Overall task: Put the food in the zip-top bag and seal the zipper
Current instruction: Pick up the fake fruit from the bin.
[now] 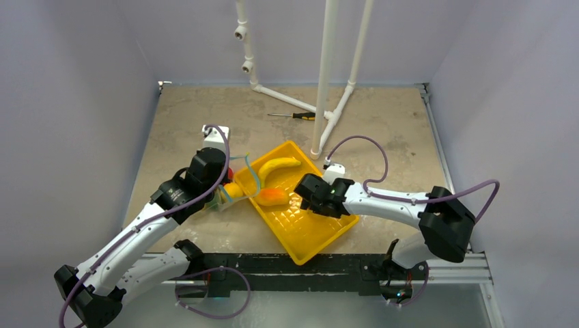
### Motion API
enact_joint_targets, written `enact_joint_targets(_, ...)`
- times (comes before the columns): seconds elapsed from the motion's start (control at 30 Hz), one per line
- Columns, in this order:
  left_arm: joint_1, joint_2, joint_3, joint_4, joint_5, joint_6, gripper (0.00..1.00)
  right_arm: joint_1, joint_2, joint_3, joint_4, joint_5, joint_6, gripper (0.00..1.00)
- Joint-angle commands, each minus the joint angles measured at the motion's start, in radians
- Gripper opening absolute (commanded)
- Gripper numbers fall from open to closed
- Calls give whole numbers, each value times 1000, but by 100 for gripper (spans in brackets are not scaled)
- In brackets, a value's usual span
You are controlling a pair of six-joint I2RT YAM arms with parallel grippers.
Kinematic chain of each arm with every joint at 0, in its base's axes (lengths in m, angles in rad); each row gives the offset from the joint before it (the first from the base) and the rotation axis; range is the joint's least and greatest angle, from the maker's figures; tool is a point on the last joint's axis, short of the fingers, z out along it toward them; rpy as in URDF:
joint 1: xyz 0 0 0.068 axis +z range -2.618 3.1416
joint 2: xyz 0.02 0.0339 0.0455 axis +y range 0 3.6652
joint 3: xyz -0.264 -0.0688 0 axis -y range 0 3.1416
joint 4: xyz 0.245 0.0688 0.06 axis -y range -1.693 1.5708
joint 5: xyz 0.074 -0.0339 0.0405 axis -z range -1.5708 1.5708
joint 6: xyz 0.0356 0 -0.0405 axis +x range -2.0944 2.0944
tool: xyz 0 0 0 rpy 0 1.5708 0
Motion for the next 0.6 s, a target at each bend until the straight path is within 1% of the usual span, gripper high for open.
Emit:
enact_joint_targets(0.0,-1,-6,-6,36,4,5,0,-5,-20,6,19,15,12,69)
enact_joint_targets(0.07,-2,-5,-5,36,4,5,0,-5,-27,7,34,8,0,57)
enact_joint_targets(0.13,-2,-4,-6,37,4,6,0,-5,-31,8,53,1,-20,42)
enact_joint_targets(0.2,-2,-6,-5,35,2,5,0,-5,-31,22,59,15,-26,28)
enact_joint_targets(0.3,-2,-5,-6,36,1,6,0,-5,-32,52,51,36,-38,11)
enact_joint_targets(0.33,-3,-4,-6,35,1,6,0,-5,-32,62,46,43,-42,3)
enact_joint_targets(0.37,-3,-2,-5,35,1,6,0,-5,-31,73,37,51,-42,0)
enact_joint_targets(0.57,-2,2,-5,35,1,6,0,-3,-50,150,27,83,-80,0)
